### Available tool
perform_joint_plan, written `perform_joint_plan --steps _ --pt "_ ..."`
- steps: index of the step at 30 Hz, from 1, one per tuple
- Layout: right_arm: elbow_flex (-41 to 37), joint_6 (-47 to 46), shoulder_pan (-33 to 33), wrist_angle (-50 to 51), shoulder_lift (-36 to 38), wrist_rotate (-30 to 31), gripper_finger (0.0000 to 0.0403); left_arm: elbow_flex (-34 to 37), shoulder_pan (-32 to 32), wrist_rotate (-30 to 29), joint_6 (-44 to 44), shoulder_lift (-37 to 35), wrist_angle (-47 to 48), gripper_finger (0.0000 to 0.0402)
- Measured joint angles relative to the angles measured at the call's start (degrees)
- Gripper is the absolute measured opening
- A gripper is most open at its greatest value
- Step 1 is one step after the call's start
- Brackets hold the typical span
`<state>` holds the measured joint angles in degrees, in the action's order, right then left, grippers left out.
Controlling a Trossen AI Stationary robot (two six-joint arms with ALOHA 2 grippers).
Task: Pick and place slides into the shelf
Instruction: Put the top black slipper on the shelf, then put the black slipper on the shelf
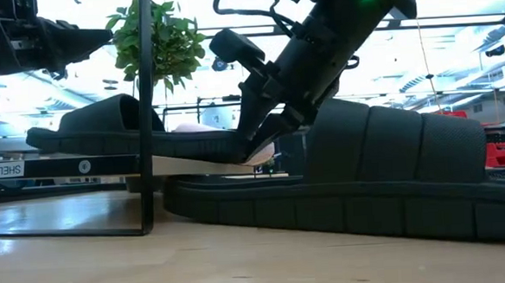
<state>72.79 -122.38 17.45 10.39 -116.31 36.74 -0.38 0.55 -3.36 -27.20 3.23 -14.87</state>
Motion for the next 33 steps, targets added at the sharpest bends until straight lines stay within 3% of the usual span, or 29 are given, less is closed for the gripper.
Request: perform_joint_plan --steps 8,20,33 --pt "-0.1 0.5 0.0 -0.7 0.2 0.5 0.0039 0.0 0.0 0.0 0.0 0.1 0.1 0.0023" --pt "-0.1 3.9 0.0 -2.9 0.2 1.0 0.0145 0.0 0.0 0.0 0.0 0.1 0.1 0.0028" --pt "-0.1 5.1 0.3 -2.7 0.2 0.9 0.0189 0.0 0.0 0.0 1.0 0.1 0.1 0.0021"
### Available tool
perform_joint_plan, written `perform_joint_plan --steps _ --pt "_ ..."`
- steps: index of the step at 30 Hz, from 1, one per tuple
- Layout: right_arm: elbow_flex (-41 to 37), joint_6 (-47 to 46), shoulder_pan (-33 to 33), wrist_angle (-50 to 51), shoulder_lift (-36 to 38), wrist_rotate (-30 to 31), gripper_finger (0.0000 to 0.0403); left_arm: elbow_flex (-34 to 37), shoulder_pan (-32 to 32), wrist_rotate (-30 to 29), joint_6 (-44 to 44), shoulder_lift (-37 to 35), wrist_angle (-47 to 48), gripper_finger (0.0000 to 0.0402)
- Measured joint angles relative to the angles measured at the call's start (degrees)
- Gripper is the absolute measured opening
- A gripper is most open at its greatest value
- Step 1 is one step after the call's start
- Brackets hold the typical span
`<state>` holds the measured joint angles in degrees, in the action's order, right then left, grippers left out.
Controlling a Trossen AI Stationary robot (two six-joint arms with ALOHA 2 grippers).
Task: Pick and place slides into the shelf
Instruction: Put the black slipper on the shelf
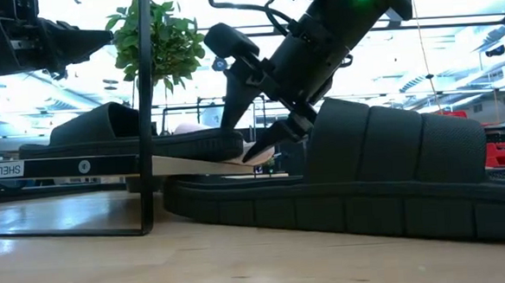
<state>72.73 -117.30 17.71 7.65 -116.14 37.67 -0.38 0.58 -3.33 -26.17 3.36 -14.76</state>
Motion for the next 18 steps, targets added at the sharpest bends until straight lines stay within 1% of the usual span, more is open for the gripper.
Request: perform_joint_plan --steps 10,18 --pt "0.0 0.3 0.1 0.0 0.1 0.0 0.0239 0.0 0.0 0.0 0.0 0.0 0.0 0.0036" --pt "0.0 -0.4 0.1 1.5 0.1 1.4 0.0279 0.0 0.0 0.0 0.0 0.0 0.0 0.0027"
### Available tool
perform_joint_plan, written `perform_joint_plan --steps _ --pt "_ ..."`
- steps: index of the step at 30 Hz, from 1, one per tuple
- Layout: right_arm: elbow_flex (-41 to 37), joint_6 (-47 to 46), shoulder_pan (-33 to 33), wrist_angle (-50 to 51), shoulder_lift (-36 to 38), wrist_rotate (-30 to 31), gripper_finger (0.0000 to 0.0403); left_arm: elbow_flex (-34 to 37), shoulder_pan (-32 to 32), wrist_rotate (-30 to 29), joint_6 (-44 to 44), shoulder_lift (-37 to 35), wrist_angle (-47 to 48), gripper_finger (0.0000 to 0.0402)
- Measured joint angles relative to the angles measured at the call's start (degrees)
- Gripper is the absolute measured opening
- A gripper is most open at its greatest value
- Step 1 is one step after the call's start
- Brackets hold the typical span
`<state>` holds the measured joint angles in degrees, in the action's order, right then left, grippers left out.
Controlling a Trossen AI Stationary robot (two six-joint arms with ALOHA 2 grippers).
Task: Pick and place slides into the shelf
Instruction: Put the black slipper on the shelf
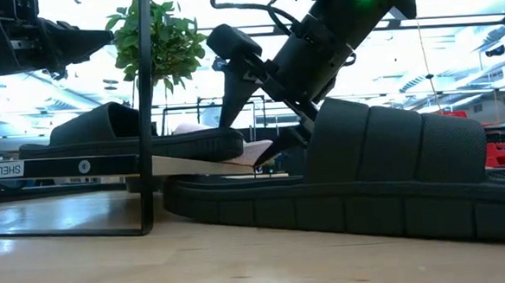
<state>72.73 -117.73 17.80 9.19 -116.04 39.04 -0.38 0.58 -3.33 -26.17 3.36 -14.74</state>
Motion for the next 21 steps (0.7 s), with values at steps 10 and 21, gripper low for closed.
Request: perform_joint_plan --steps 10,21 --pt "0.0 -0.6 2.0 11.4 7.1 1.6 0.0286 0.0 0.0 0.0 0.0 0.0 0.2 0.0036" --pt "0.0 -4.4 13.4 33.1 18.4 -4.8 0.0282 0.0 0.0 0.0 0.0 0.0 0.5 0.0023"
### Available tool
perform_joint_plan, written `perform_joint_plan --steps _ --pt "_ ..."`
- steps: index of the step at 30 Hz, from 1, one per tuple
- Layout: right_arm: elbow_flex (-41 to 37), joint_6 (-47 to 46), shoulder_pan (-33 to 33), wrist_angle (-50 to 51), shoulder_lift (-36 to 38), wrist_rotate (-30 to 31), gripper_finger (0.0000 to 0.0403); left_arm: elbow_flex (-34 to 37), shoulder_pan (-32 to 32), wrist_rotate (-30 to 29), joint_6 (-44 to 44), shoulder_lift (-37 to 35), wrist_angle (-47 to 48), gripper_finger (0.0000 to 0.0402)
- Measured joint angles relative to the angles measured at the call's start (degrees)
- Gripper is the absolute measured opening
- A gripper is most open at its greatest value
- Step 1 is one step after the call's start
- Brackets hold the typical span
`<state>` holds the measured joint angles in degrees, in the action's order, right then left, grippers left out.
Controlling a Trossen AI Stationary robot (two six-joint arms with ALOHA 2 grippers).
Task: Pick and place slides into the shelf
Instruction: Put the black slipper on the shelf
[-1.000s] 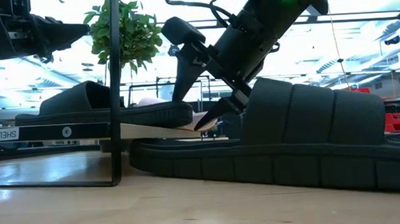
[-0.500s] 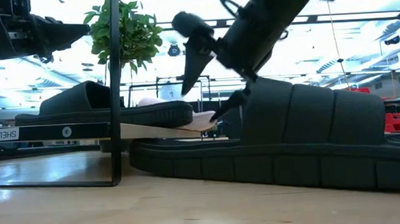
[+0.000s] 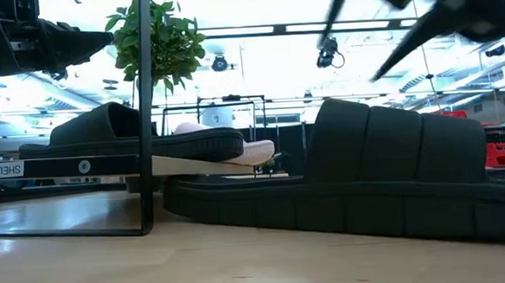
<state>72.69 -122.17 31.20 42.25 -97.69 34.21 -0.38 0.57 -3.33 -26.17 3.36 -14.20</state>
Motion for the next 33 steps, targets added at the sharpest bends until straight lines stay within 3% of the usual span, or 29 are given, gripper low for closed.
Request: perform_joint_plan --steps 6,9,20,33 --pt "0.0 -6.1 8.0 2.9 1.6 -6.5 0.0273 0.0 0.0 0.0 0.0 0.0 0.0 0.003" --pt "0.0 -6.3 9.9 3.2 0.5 -6.4 0.0267 0.0 0.0 0.0 0.0 0.0 0.0 0.0035" --pt "0.0 -2.5 10.3 4.6 -2.9 -5.5 0.0249 0.0 0.0 0.0 -0.1 0.0 0.2 0.0023" --pt "0.0 0.8 10.6 15.3 -3.0 -5.8 0.0248 0.0 0.0 0.0 4.8 0.0 3.9 0.0033"
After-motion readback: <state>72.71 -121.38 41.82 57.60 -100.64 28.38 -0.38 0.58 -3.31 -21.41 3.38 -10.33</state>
